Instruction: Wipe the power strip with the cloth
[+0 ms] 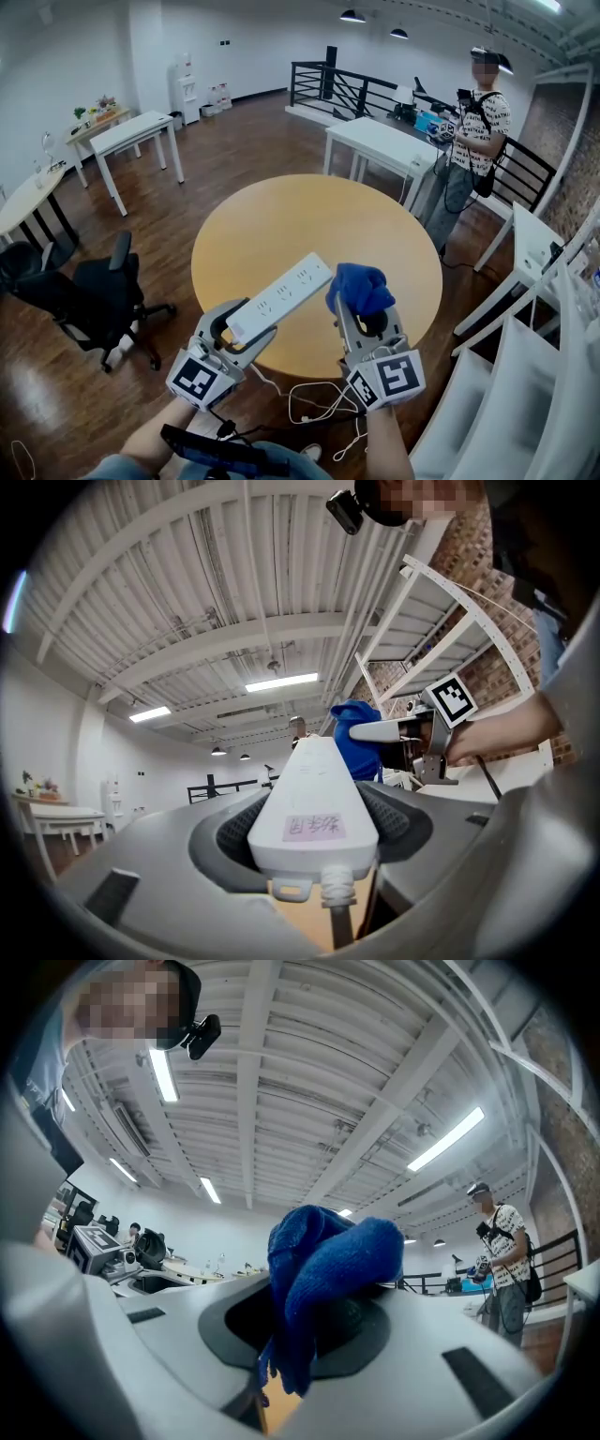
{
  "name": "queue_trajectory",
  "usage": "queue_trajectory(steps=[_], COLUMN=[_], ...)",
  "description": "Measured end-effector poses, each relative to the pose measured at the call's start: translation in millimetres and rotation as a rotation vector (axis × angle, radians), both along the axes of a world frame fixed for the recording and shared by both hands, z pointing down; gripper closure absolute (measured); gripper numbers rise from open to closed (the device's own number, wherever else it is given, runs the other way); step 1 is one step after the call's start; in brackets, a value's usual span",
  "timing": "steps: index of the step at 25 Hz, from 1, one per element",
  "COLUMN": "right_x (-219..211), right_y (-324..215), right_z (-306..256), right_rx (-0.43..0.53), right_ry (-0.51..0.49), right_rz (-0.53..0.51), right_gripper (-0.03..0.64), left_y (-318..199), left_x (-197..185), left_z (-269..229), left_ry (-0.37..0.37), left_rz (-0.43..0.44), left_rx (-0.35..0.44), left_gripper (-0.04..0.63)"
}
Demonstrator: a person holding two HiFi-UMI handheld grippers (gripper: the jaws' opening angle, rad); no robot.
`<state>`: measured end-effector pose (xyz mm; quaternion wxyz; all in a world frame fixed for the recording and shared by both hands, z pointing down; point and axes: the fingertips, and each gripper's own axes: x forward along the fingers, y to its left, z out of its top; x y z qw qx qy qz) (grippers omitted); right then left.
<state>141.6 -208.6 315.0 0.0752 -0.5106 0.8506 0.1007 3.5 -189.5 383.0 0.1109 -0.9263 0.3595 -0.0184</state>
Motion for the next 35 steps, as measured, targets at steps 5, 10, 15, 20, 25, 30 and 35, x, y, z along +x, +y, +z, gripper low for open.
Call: queue_trajectory(steps=[5, 10, 15, 20, 25, 30, 35], right_x=[4, 12, 15, 11, 8, 0, -8], right_y=[-4, -11, -21, -27, -35, -42, -49], right_z=[-2, -10, -19, -26, -30, -36, -38], right_rx=[-0.002, -0.005, -0.008, -0.013, -0.028, -0.041, -0.054], right_ry=[-0.006, -0.003, 0.026, 0.034, 0.031, 0.038, 0.054], right_rz=[0.005, 0.006, -0.004, -0.015, -0.03, -0.053, -0.069], right_gripper=[0.54, 0.54, 0.54, 0.54, 0.54, 0.541, 0.54], left_y=[2, 6, 11, 18, 22, 25, 28], left_x=[3, 6, 10, 14, 19, 22, 28], left_z=[0, 0, 3, 8, 13, 17, 20], left_ry=[-0.011, -0.02, -0.055, -0.086, -0.124, -0.139, -0.163], left_rz=[0.011, 0.021, 0.039, 0.055, 0.068, 0.079, 0.09], left_rx=[0.011, 0.021, 0.044, 0.045, 0.054, 0.056, 0.07], left_gripper=[0.313, 0.313, 0.313, 0.313, 0.313, 0.313, 0.313])
